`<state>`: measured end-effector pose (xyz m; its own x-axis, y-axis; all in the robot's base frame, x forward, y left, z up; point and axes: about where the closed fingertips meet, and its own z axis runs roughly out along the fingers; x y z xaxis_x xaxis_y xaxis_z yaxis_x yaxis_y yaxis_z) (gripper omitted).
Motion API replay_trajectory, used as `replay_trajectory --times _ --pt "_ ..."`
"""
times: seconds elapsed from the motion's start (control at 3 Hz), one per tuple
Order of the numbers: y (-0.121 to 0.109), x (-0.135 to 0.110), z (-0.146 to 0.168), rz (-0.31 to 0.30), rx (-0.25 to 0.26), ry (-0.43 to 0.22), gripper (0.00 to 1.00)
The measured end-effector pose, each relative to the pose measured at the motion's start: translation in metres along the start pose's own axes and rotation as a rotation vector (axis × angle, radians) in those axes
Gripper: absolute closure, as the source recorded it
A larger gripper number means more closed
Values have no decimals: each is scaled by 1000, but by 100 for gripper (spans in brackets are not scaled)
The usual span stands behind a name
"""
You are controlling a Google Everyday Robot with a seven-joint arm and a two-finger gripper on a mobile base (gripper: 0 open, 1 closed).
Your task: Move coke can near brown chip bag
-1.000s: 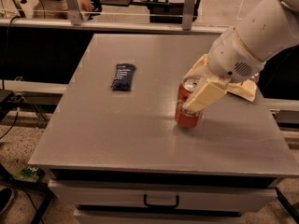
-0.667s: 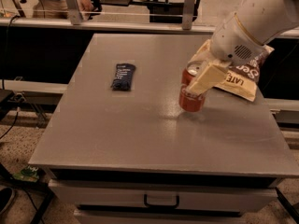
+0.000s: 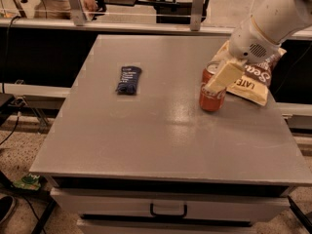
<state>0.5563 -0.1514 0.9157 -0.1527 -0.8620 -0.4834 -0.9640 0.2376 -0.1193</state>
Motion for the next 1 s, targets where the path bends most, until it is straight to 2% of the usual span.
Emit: replay_trajectory --times 0.67,1.0 --pt "-14 21 2 59 25 7 20" --pt "-17 28 3 78 40 8 0"
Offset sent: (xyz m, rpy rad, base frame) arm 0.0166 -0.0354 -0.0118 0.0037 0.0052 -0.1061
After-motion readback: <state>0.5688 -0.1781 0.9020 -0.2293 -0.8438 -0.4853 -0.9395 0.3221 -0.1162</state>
